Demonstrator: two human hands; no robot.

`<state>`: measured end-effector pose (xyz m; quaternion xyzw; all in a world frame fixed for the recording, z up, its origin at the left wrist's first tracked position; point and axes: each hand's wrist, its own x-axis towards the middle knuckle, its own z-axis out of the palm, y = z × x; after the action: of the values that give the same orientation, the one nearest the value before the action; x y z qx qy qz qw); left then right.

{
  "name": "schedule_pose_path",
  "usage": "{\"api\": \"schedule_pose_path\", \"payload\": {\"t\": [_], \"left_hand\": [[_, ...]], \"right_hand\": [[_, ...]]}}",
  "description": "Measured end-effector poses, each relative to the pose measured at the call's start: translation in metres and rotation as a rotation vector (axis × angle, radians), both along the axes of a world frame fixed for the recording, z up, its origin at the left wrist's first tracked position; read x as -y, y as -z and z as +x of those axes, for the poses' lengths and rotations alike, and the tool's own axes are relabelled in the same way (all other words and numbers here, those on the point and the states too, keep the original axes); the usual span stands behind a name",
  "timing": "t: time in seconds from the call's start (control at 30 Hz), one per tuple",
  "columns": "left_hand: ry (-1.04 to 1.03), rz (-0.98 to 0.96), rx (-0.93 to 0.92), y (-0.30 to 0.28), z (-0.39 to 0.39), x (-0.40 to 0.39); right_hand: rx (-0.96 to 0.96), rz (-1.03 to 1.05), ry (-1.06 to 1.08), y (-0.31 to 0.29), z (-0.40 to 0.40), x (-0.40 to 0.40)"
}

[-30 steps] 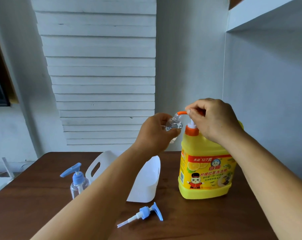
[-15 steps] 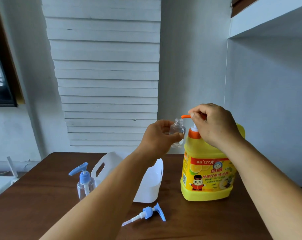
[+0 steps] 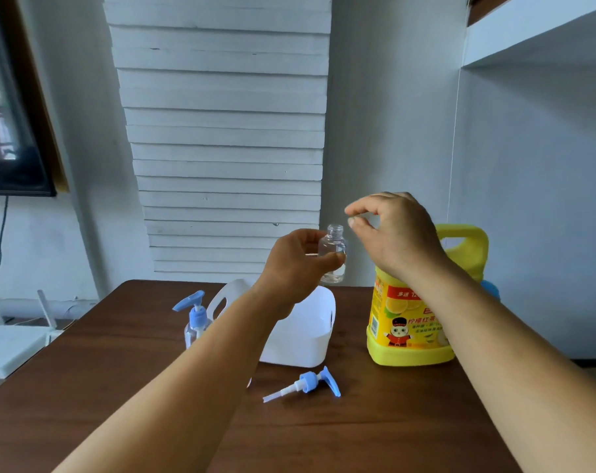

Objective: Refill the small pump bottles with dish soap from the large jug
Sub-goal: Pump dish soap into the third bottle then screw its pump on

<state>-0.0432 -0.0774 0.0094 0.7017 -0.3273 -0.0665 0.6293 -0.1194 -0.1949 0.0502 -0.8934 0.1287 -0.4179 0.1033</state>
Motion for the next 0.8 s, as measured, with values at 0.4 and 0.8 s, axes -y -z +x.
{"api": "schedule_pose_path", "payload": {"t": [0.4,0.8], "left_hand": [[-0.184,0.145,-0.015,0.060,-0.021,-0.057],[-0.210,0.183,-0.022,0.113,-0.043,-0.087]], "right_hand": [[-0.321,0.272,-0.074,0.083,-0.008,-0.053],[-0.636,0.208,-0.067,0.136,-0.016,-0.067]]}}
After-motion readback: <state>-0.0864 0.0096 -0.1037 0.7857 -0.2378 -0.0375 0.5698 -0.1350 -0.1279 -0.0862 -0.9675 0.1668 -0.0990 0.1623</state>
